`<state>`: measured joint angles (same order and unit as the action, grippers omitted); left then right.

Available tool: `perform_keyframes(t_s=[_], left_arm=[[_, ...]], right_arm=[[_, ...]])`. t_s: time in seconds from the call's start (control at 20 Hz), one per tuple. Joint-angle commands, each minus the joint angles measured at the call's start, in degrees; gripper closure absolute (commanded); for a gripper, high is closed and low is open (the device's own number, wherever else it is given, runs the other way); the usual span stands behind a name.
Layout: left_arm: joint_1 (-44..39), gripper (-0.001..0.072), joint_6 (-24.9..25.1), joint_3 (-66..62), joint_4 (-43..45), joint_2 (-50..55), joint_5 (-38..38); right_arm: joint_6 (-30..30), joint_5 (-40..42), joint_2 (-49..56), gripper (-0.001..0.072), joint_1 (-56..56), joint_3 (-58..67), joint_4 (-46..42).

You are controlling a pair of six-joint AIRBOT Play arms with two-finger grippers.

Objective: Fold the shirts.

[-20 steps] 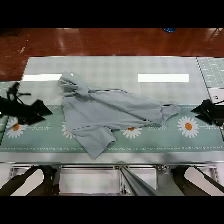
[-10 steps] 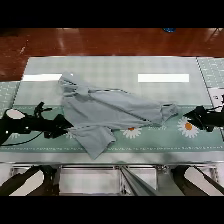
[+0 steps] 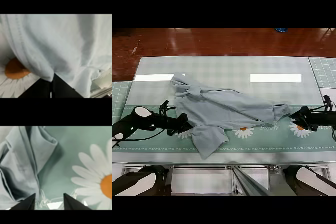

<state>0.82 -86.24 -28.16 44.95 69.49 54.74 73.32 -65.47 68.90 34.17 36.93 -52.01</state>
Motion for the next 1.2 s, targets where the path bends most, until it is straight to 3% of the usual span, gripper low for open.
perform_keyframes(t_s=[0.0, 0.3, 0.35, 0.4, 0.45, 0.55, 0.7, 1.0, 1.15], left_arm=[[-0.50, 0.0693, 0.55, -1.01, -0.02, 0.44, -0.11], [-0.48, 0.0693, 0.55, -1.01, -0.02, 0.44, -0.31], [-0.48, 0.0693, 0.57, -1.01, -0.02, 0.44, -0.37], [-0.44, 0.0693, 0.66, -1.22, 0.02, 0.44, -0.37], [-0.07, 0.0693, 1.46, -1.97, 0.00, 0.39, -0.26], [1.51, 0.0693, 2.60, -5.62, -0.02, -0.42, 0.68], [5.27, 0.0693, 2.64, -16.06, -0.66, -3.28, 1.62], [13.33, 0.0693, 2.62, -45.07, -7.96, -8.94, 3.39], [17.29, 0.0693, 2.73, -58.69, -7.93, -13.33, 5.84]], right_arm=[[-1.79, 3.76, 4.94, 0.0306, -5.29, 0.33, 5.03], [-2.51, 9.16, 13.07, 0.0309, -13.49, 3.34, 11.72], [-2.78, 9.11, 13.79, 0.0374, -14.60, 4.24, 12.76], [-3.39, 8.74, 13.88, 0.0573, -15.67, 5.42, 13.29], [-4.15, 6.86, 13.75, 0.0685, -16.28, 7.13, 13.55], [-5.38, -1.03, 12.94, 0.0684, -16.55, 12.85, 13.68], [-2.71, -8.15, 8.31, 0.0684, -16.37, 25.27, 13.60], [5.11, -12.37, -1.18, 0.0684, -16.35, 54.60, 10.75], [10.40, -12.37, -9.94, 0.0684, -16.37, 58.90, 3.39]])
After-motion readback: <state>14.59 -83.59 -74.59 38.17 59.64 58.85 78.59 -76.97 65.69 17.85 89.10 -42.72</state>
